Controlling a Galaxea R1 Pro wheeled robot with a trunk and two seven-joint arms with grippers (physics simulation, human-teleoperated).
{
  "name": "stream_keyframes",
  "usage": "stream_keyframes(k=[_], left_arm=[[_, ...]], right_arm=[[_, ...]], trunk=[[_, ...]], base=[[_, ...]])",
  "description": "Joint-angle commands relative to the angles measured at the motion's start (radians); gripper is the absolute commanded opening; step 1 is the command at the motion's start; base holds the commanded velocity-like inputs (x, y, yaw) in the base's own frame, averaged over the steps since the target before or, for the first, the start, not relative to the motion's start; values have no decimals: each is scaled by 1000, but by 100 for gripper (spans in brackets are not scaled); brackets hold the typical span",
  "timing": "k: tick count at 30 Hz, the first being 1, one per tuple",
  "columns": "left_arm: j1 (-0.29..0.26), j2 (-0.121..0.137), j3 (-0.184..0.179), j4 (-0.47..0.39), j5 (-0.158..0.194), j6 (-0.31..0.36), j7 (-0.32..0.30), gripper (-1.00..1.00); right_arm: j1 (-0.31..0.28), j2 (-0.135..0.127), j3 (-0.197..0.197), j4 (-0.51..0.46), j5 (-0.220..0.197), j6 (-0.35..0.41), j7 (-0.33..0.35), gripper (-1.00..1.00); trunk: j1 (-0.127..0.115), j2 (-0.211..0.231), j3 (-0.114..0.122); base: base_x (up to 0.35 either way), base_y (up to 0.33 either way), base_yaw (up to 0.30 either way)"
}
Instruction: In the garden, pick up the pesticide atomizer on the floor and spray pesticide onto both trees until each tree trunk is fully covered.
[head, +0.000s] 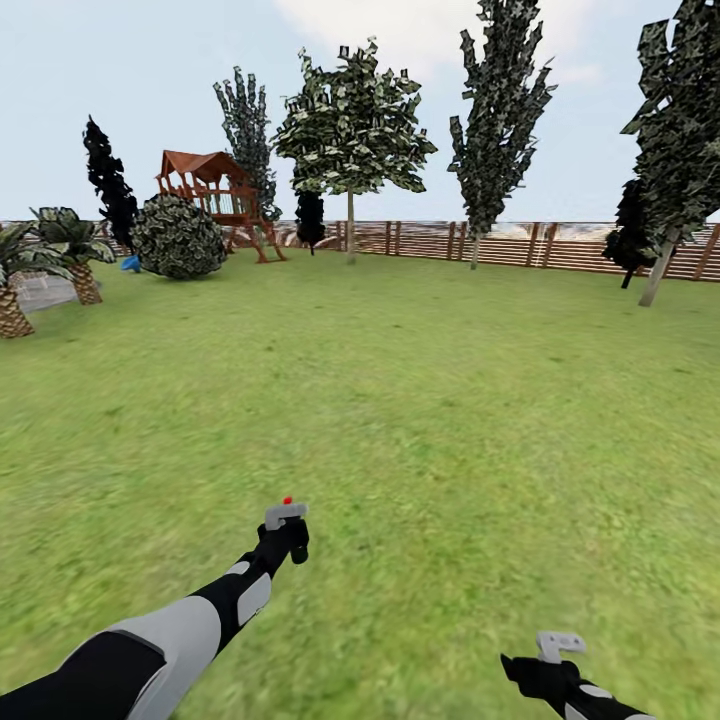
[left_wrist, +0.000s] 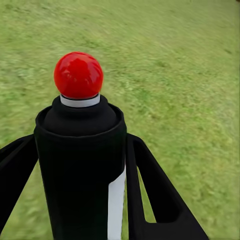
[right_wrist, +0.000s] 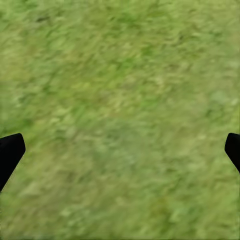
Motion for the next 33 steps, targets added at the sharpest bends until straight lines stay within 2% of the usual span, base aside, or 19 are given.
stream_keyframes(k=[1, 9, 16, 21, 28, 29, 31, 33], left_arm=[[0, 0, 0, 0, 0, 0, 0, -100], [0, 0, 1, 0, 0, 0, 0, -100], [0, 0, 1, 1, 0, 0, 0, -100], [0, 0, 1, 1, 0, 0, 0, -100], [0, 0, 1, 1, 0, 0, 0, -100], [0, 0, 1, 1, 0, 0, 0, -100], [0, 0, 1, 1, 0, 0, 0, -100], [0, 0, 1, 1, 0, 0, 0, -100]], right_arm=[[3, 2, 0, 0, 0, 0, 0, 100], [10, 15, 0, 0, 0, -1, 0, 100], [11, 17, 0, 0, 2, -2, -1, 100], [11, 15, 0, 0, 2, -1, -80, 100], [11, 16, 3, 0, 4, 3, -91, 100], [11, 16, 4, 0, 14, 4, -83, 100], [12, 14, 4, 0, 76, 5, -46, 100], [12, 13, 5, 0, 108, 6, -32, 100]], trunk=[[0, 0, 0], [0, 0, 0], [0, 0, 0], [0, 0, 0], [0, 0, 0], [0, 0, 0], [0, 0, 0], [0, 0, 0]], base=[[350, 0, 0], [350, 0, 0], [350, 0, 0], [350, 0, 0], [350, 0, 0], [350, 0, 0], [350, 0, 0], [350, 0, 0]])
